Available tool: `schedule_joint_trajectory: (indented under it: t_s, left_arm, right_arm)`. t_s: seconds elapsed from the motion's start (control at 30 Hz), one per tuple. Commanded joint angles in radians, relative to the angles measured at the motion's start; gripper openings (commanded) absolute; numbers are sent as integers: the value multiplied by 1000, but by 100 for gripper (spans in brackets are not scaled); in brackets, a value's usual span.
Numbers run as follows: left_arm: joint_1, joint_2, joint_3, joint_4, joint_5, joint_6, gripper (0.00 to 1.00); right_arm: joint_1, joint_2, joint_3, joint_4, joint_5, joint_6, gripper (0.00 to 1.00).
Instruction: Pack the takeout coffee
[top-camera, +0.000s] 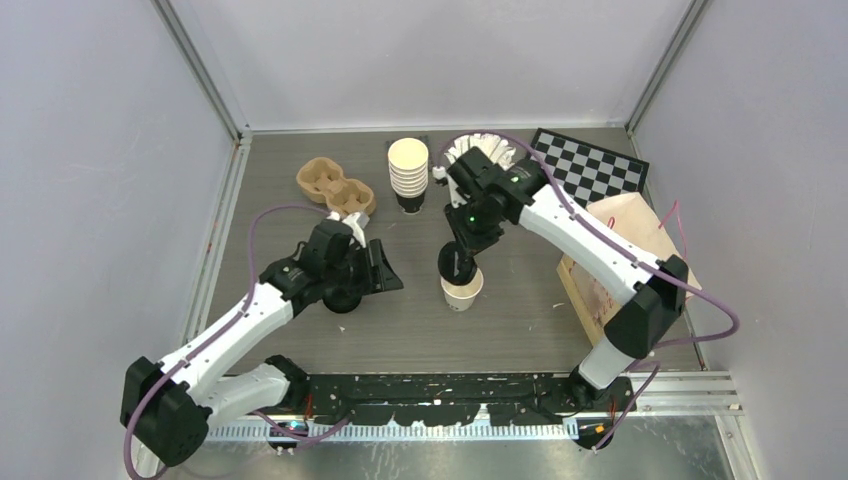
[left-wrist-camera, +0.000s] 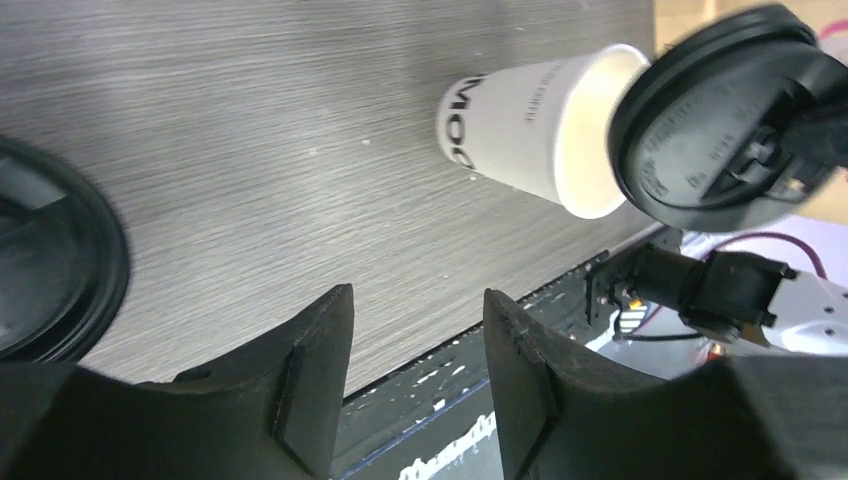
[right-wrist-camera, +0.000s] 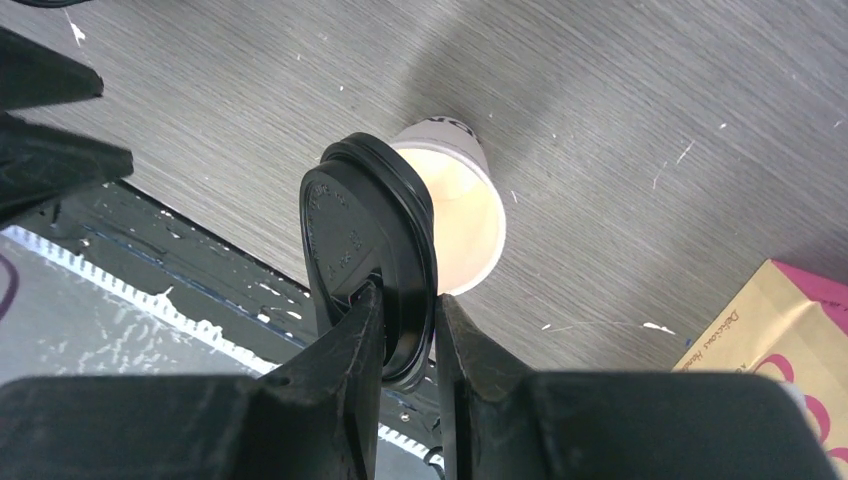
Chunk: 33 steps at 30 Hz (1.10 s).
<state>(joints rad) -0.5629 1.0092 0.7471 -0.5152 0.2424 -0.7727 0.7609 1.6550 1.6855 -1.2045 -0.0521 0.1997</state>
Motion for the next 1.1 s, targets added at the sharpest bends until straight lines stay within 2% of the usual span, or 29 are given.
schedule_joint_trajectory:
  t_s: [0.0, 0.1, 0.4, 1.07]
  left_arm:
    - [-44, 26, 70, 140, 30, 7, 52]
    - [-50, 52, 68, 212, 38, -21, 53]
    - [-54, 144, 19, 450, 83, -130, 53]
    - [-100, 319, 41, 556, 148, -142, 50]
  right_arm:
    - [-66, -71, -83, 105, -113, 8, 22]
    - [-104, -92, -132, 151, -183, 7, 24]
    - [-138, -104, -222, 234, -235, 8, 28]
    - [-161, -156, -296, 275, -259, 18, 29]
